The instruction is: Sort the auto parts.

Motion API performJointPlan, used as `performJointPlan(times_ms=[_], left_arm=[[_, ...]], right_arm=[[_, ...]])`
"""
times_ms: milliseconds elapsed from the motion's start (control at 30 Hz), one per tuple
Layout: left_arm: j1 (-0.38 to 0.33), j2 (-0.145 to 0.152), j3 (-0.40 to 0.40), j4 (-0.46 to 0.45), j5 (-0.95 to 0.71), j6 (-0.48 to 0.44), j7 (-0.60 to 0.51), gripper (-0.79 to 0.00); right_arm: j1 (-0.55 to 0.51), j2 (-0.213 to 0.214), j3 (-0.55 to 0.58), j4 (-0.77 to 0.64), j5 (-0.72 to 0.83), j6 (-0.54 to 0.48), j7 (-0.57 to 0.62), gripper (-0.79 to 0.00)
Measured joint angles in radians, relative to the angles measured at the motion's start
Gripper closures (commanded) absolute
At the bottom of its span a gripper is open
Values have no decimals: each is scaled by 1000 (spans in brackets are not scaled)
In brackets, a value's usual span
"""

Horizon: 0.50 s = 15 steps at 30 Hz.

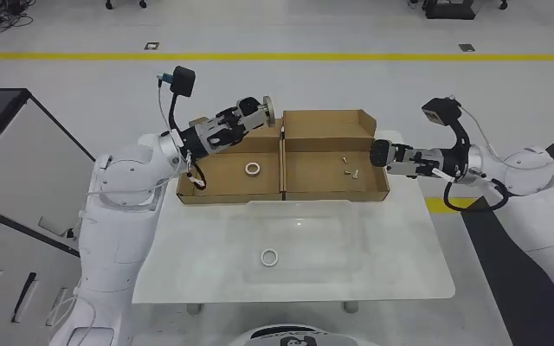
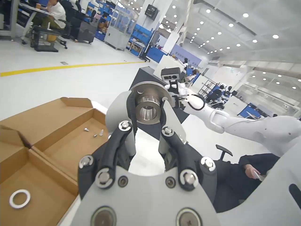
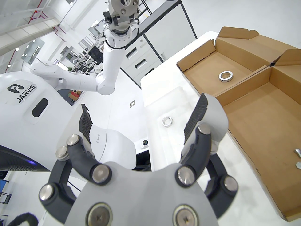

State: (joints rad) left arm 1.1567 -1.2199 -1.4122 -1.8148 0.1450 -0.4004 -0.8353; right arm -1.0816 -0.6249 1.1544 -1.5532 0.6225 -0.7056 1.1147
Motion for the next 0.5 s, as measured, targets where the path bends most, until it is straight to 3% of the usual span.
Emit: performJointPlan(times_ms=[267,500], left_arm=[[-17,18,0,-11,239,69,-43,0],[-76,31,38,18,389,125,-172,0]], right_arm=[[0,0,0,0,0,0,0,-785],[0,0,0,0,0,0,0,-785]])
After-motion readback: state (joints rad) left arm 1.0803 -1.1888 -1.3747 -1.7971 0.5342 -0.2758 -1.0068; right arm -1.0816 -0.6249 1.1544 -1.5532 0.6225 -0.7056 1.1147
